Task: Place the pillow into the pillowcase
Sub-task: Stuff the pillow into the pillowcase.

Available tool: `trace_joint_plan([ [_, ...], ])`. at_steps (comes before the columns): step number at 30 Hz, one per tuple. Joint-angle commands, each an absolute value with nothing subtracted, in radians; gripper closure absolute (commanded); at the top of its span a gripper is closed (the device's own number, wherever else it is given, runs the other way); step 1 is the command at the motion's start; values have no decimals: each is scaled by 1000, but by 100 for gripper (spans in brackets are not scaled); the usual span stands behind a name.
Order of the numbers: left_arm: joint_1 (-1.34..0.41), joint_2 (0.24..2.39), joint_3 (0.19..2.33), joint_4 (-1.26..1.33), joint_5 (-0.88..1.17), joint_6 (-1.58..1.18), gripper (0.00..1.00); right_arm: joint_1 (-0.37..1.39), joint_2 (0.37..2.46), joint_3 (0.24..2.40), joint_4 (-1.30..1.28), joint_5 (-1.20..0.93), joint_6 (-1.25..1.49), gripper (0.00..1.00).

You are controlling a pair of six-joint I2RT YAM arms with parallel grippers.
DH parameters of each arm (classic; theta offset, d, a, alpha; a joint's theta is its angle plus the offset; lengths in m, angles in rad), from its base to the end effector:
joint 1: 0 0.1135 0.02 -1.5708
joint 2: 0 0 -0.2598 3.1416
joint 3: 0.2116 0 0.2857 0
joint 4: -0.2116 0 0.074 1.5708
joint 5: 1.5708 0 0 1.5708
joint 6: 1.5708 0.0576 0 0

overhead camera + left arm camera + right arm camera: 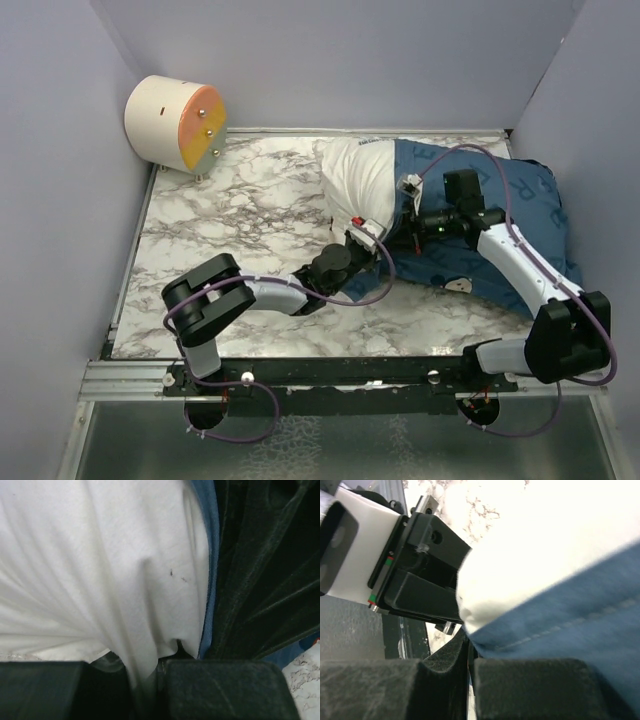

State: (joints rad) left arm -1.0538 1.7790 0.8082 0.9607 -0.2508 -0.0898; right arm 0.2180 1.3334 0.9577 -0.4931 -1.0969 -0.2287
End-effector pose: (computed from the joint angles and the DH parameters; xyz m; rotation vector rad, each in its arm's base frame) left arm 0.2154 -0.3500 0.1697 0.5688 1.5211 -0.6924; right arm 0.2872 0.1161 0.2428 -0.9370 1.9727 1.2980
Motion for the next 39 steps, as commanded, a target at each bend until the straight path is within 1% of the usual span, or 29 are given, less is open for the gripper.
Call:
trace_joint_plan([
  [1,-1185,1706,740,984,-80,-146,100,332,1321,1179,-438,-1228,-316,99],
  [6,-1207,1578,682,975,-124,-140,100,366,1323,1214,-444,-1240,-307,99],
  [11,-1287,1478,640,920,-216,-96,100,391,1365,1226,-438,-1215,-296,99],
  [14,-1340,1440,624,890,-277,-80,100,420,1413,1311,-470,-1195,-295,99],
  [19,-1407,1423,615,856,-368,-62,100,520,1516,1504,-553,-1137,-304,99],
  [22,-1430,1406,606,851,-408,-58,100,572,1547,1559,-585,-1126,-315,99],
  [24,-1439,1388,593,847,-430,-58,100,585,1547,1559,-597,-1139,-331,99],
  [28,-1442,1345,552,846,-460,-66,100,586,1491,1488,-628,-1156,-399,99],
  [34,-1433,1343,525,849,-449,-27,100,584,1321,1238,-645,-1147,-496,99],
  [37,-1383,1346,525,816,-387,-27,100,572,1235,1093,-644,-1062,-534,98],
  [39,-1310,1333,524,779,-271,-86,100,564,1193,1026,-669,-1003,-570,96],
])
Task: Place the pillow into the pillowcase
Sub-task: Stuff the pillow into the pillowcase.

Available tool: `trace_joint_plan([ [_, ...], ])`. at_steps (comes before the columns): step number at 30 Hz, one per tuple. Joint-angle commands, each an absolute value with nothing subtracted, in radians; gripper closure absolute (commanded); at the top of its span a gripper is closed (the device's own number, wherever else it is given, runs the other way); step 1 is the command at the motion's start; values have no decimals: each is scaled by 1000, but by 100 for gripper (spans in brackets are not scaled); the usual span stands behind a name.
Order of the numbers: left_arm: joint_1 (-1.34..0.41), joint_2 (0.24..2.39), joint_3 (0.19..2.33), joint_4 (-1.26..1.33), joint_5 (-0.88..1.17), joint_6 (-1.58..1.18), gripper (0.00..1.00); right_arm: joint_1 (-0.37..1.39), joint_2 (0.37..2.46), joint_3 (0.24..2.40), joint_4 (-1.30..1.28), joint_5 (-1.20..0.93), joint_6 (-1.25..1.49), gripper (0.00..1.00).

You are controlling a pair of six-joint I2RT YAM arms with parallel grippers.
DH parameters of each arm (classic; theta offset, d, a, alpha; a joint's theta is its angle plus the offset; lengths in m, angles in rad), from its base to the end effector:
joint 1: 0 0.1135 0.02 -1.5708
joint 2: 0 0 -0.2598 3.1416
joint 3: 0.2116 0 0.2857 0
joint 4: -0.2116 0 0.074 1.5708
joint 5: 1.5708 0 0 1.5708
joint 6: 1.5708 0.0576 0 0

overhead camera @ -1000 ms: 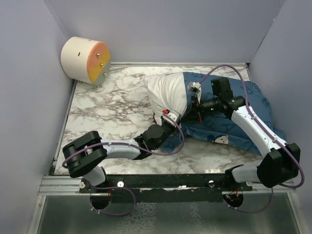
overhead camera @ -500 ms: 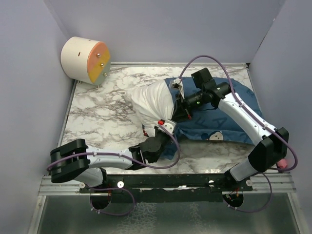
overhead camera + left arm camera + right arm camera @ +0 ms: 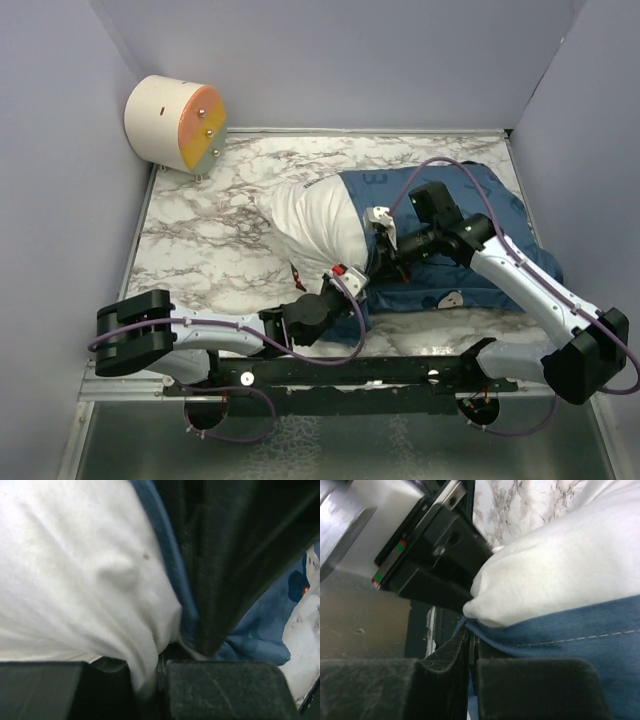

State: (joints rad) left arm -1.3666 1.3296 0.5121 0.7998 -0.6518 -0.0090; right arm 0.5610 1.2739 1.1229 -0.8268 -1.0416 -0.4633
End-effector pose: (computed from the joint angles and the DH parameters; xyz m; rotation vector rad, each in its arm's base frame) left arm 0.0976 -0.2990 0.2010 0.5654 1.5102 -0.5549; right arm 0.2164 0.1947 0.2938 -1.4672 1.7936 1.3417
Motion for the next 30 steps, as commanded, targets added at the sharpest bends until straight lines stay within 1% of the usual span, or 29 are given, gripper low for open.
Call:
trace_joint_plan([
  [1,-1272,1324,525,760,-194,-121,97,559,1174,1001,-683,-982,-584,91],
  [2,-1241,1313,527,740,-127,-151,90,551,1155,984,-698,-964,-597,85],
  [3,-1222,1300,532,711,-74,-169,80,538,1133,972,-711,-953,-605,79],
  [5,-1213,1252,544,628,-5,-180,55,487,1087,973,-743,-952,-618,64],
  [7,-1213,1186,543,529,20,-197,35,392,1033,993,-779,-1003,-645,50],
  [8,-1212,1141,535,475,21,-206,29,334,1010,1001,-799,-1042,-661,44],
  [10,-1208,1031,518,357,-1,-236,22,239,974,1020,-844,-1094,-694,34],
  [12,-1196,903,512,197,-40,-284,17,180,950,1039,-877,-1082,-709,30],
  [14,-1176,773,526,63,-54,-321,17,159,939,1055,-887,-1021,-697,29],
  [16,-1162,647,551,-41,-83,-362,15,156,944,1072,-883,-917,-665,29],
  [19,-1155,547,597,-116,-134,-422,15,154,951,1083,-851,-762,-605,29],
  [21,-1155,581,643,-141,-141,-434,15,153,952,1088,-823,-670,-563,29],
  [23,-1155,674,703,-169,-149,-439,17,151,958,1102,-811,-597,-536,29],
  [26,-1148,817,803,-199,-174,-406,15,142,966,1117,-799,-465,-515,29],
  [28,-1087,908,873,-222,-157,-376,14,133,970,1107,-778,-344,-522,30],
  [30,-981,993,941,-230,-67,-365,14,110,977,1080,-751,-243,-546,31],
])
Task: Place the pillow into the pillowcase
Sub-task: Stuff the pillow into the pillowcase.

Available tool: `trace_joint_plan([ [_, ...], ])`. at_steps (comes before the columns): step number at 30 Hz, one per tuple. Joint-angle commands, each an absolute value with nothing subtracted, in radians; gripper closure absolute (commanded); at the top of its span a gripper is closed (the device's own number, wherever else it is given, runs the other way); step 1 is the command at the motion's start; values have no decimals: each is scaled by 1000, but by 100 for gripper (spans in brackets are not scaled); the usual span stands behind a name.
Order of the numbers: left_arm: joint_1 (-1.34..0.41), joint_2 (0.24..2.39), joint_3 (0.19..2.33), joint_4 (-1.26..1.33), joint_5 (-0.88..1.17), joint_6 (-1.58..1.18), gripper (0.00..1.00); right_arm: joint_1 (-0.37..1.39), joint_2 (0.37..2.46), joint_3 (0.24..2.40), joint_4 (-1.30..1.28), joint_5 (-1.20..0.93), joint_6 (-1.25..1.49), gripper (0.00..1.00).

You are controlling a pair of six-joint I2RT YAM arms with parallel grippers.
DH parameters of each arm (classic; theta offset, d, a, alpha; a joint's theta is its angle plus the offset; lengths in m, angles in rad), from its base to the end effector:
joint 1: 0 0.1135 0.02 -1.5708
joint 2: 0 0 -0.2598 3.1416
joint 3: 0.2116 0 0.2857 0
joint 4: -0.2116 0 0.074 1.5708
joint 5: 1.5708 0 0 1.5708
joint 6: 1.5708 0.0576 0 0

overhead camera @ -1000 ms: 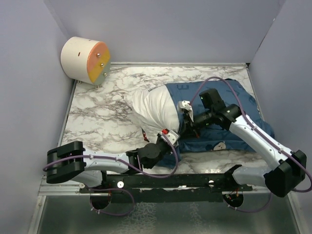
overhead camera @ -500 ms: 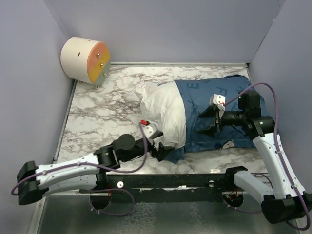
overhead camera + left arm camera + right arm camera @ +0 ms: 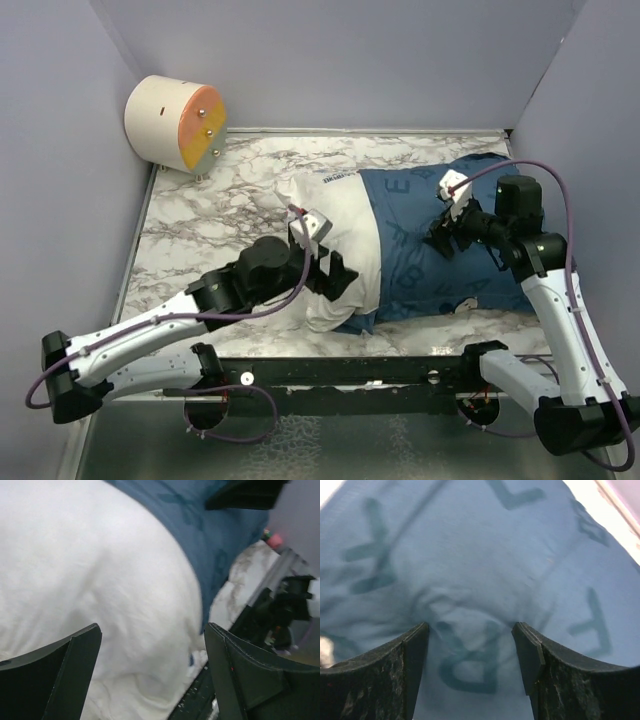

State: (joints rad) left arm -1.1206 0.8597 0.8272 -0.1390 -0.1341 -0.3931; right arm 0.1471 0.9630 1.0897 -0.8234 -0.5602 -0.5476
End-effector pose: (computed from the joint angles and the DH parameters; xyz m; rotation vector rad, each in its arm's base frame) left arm 0.1204 -0.2314 0.3389 0.5587 1.7606 -0.9758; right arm 0.2283 0.0648 0.3428 -1.0056 1.9271 0.4071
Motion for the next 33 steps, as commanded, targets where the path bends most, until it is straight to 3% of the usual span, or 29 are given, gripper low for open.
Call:
trace_joint_plan([
  [1,-927,1033,969,-223,-8,-365,14,84,984,1066,-742,-223,-564,32],
  [8,-725,1296,1040,-98,299,-392,18,-15,1108,1008,-682,-318,-635,49],
  [11,-724,1378,1006,-7,377,-434,40,-15,1220,1060,-658,-387,-643,55],
  [13,-724,1422,976,46,434,-466,60,-13,1313,1148,-651,-426,-633,63],
  [16,-726,1446,902,150,500,-522,81,21,1459,1324,-646,-453,-606,76],
  [18,-746,1436,851,218,507,-557,90,82,1543,1433,-648,-444,-596,79],
  [23,-878,1474,842,300,450,-566,90,238,1700,1628,-650,-450,-565,80],
  [26,-929,1539,891,318,428,-567,82,257,1724,1699,-704,-501,-569,75],
  [33,-943,1514,875,413,429,-569,54,255,1379,1453,-674,-651,-611,28],
])
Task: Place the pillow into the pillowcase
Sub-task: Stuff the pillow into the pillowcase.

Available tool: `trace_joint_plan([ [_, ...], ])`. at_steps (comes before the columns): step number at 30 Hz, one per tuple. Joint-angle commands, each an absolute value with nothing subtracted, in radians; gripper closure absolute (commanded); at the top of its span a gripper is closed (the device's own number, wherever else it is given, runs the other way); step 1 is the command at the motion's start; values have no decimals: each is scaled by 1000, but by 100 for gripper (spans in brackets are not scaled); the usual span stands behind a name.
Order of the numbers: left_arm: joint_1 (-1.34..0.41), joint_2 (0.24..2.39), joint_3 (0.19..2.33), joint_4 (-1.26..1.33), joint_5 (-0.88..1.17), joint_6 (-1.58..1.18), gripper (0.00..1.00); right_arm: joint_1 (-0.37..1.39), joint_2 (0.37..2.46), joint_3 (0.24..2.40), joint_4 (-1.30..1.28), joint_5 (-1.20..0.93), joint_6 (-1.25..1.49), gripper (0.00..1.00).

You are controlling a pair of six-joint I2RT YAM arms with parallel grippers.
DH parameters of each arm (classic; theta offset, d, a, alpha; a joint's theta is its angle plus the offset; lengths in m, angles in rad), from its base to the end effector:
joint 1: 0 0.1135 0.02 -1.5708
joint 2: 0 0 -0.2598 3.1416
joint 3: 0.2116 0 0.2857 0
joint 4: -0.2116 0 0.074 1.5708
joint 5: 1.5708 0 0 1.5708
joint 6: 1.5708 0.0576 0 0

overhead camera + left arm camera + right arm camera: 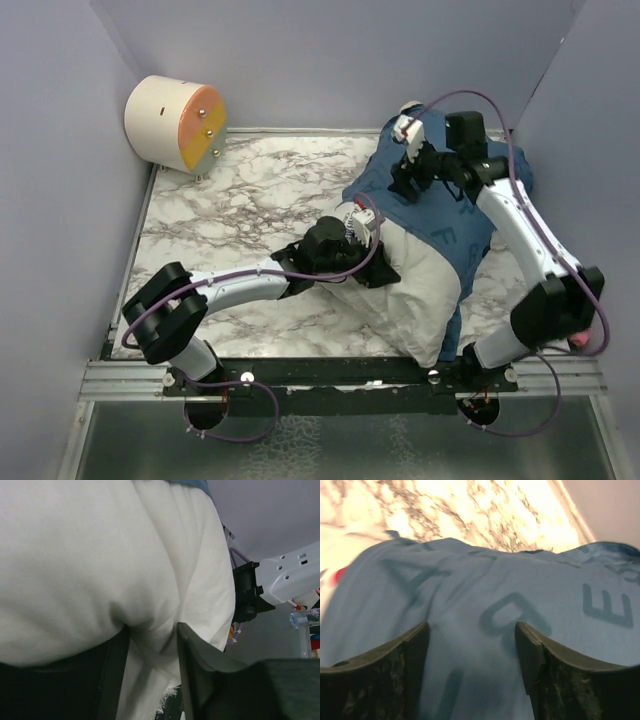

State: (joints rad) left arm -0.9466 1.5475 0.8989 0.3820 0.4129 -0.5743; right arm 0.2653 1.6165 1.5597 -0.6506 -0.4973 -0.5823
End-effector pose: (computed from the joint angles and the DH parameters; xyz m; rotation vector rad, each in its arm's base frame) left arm 0.2121 -0.3341 0.2189 0.7004 1.9507 -1.3876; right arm 0.3874 0.1337 0.3361 -1.1344 1.8915 0.3900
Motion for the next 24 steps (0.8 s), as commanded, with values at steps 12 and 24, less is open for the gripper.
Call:
trace_joint_plan([
  [12,-816,1118,944,-157,355,-405,27,255,1116,1284,-940,-1128,-942,5],
  [24,-417,1226,842,-125,539,-415,37,563,1153,1061,-909,-725,-1141,7],
])
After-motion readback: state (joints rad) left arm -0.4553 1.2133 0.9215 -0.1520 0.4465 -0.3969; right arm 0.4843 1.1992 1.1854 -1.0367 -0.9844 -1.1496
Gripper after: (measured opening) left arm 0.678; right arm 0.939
